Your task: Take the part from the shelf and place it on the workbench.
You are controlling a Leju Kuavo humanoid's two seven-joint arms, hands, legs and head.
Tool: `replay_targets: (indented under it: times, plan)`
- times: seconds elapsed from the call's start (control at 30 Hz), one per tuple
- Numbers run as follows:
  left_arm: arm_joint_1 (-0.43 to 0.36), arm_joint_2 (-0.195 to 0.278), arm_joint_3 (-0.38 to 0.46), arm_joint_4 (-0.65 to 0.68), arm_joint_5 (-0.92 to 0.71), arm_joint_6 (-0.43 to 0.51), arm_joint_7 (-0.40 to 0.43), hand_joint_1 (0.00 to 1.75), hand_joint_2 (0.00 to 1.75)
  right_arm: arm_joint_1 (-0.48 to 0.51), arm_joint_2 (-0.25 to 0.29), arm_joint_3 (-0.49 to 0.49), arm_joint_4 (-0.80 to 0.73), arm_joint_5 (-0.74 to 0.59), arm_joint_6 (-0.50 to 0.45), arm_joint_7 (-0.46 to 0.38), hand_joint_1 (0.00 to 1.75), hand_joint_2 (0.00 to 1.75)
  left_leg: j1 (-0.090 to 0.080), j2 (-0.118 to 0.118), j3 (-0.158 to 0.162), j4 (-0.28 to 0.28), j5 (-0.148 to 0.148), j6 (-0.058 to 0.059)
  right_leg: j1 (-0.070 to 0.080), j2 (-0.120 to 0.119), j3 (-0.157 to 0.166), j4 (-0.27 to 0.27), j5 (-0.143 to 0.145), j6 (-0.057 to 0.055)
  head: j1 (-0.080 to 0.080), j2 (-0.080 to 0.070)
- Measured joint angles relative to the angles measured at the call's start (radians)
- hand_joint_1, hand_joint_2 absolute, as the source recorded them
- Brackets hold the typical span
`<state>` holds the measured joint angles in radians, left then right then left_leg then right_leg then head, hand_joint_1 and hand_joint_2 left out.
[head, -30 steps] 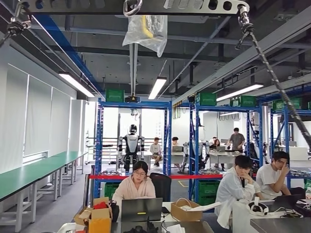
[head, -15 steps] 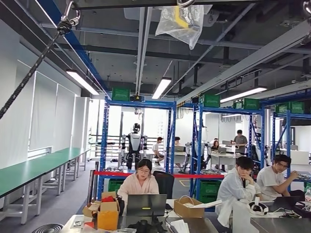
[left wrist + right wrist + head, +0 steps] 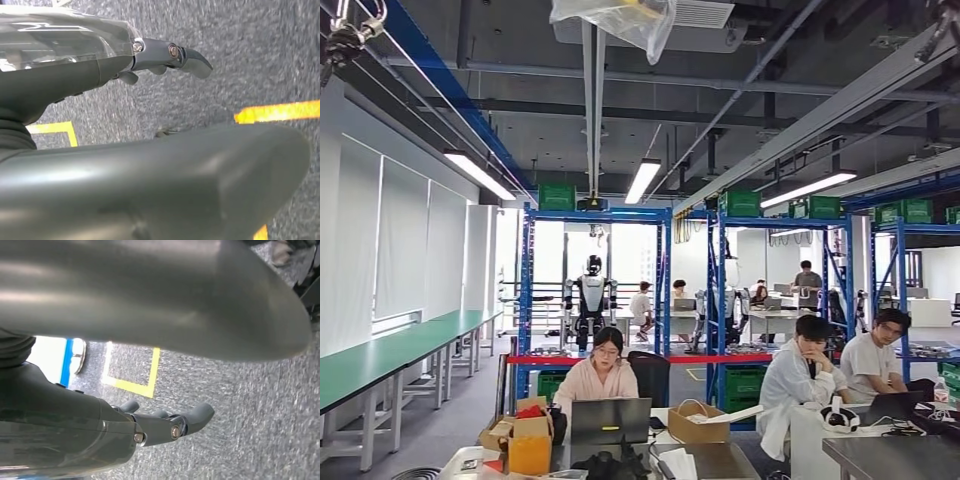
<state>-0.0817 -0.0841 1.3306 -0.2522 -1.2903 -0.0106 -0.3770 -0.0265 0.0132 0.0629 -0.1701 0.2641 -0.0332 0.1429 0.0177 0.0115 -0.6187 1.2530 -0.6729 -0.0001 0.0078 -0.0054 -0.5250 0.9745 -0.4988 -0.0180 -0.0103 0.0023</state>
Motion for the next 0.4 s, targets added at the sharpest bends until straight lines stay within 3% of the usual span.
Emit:
replay_targets:
  times: [0.03, 0.07, 0.13, 0.2, 0.27, 0.3, 0.37, 0.4]
  plan:
    - [0.001, -0.001, 0.000, 0.000, 0.001, -0.001, 0.000, 0.00, 0.00, 0.001, -0.002, 0.000, 0.001, -0.002, 0.000, 0.000, 0.00, 1.75, 0.000, 0.000, -0.012, 0.033, -0.005, 0.000, 0.002, 0.000, -0.005, 0.003, 0.001, -0.001, 0.000, 0.000]
    - [0.001, -0.002, 0.000, 0.000, 0.002, -0.002, 0.000, 0.00, 0.00, 0.002, -0.004, 0.000, 0.002, -0.003, 0.000, 0.001, 0.00, 1.75, 0.000, 0.000, -0.005, 0.024, 0.012, 0.000, 0.003, 0.001, -0.008, 0.007, 0.001, -0.001, 0.000, 0.000]
    - [0.000, -0.004, 0.000, 0.000, 0.002, -0.003, 0.001, 0.00, 0.00, 0.004, -0.008, 0.000, 0.003, -0.006, 0.001, 0.006, 0.00, 1.75, 0.002, 0.000, 0.054, -0.092, 0.079, 0.000, 0.005, 0.002, -0.011, 0.019, -0.002, 0.002, 0.000, 0.000]
    - [-0.003, -0.011, 0.000, 0.002, 0.001, -0.009, 0.002, 0.00, 0.87, 0.004, -0.017, 0.000, 0.004, -0.006, 0.000, 0.020, 0.00, 1.75, 0.007, -0.003, 0.101, -0.198, 0.116, -0.005, 0.011, 0.005, -0.023, 0.040, -0.010, 0.006, 0.000, 0.000]
    - [-0.003, -0.021, -0.001, 0.005, 0.000, -0.015, 0.004, 0.00, 1.75, 0.004, -0.028, 0.000, 0.004, -0.004, -0.002, 0.041, 0.00, 1.75, 0.009, -0.005, 0.105, -0.219, 0.114, -0.004, 0.017, 0.008, -0.035, 0.053, -0.014, 0.004, 0.000, 0.000]
    - [-0.003, -0.023, -0.001, 0.006, 0.000, -0.017, 0.004, 0.00, 1.75, 0.005, -0.030, 0.000, 0.004, -0.004, -0.002, 0.048, 0.00, 1.75, 0.007, -0.006, 0.102, -0.216, 0.115, 0.003, 0.017, 0.008, -0.037, 0.052, -0.010, 0.003, 0.000, 0.000]
    - [-0.003, -0.028, -0.002, 0.006, 0.001, -0.020, 0.004, 0.00, 1.75, 0.008, -0.036, 0.000, 0.005, -0.008, -0.002, 0.057, 0.00, 0.87, 0.004, -0.005, 0.098, -0.216, 0.118, 0.008, 0.016, 0.009, -0.037, 0.047, -0.005, 0.008, 0.000, 0.000]
    - [-0.003, -0.028, -0.002, 0.006, 0.001, -0.020, 0.004, 0.00, 1.75, 0.009, -0.036, 0.000, 0.005, -0.009, -0.002, 0.059, 0.00, 0.58, 0.004, -0.005, 0.097, -0.216, 0.119, 0.009, 0.016, 0.009, -0.037, 0.046, -0.003, 0.009, 0.000, 0.000]
